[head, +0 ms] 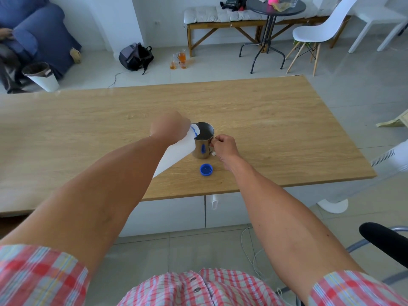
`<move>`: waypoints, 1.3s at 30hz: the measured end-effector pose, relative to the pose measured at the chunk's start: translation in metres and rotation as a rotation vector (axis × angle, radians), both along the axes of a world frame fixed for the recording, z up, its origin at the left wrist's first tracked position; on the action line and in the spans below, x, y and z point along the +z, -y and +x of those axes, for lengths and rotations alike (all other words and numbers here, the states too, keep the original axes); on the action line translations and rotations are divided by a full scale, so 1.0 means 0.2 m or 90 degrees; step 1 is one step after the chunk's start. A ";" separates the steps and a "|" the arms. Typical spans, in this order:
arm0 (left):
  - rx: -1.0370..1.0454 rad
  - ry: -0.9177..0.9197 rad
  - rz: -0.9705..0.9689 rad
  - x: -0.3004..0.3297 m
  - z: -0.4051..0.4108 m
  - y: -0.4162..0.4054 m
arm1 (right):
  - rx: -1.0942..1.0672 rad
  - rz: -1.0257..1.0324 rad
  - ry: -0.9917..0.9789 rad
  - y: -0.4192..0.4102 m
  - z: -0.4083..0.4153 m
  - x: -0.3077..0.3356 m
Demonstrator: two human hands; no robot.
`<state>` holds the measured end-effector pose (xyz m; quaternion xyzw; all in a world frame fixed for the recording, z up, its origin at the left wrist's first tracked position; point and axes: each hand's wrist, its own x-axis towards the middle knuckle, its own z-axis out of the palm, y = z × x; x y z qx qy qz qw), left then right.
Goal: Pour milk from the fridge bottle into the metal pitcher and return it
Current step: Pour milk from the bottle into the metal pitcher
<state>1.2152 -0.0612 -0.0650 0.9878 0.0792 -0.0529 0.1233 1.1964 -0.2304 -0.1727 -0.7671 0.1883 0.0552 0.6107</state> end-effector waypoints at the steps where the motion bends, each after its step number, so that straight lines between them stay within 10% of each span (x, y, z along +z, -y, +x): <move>1: -0.002 -0.001 0.002 0.00 0.00 0.00 | 0.002 0.001 0.003 0.00 0.00 0.00; 39: -0.023 -0.037 0.038 0.04 0.02 0.03 | 0.019 -0.003 0.016 0.00 0.01 -0.01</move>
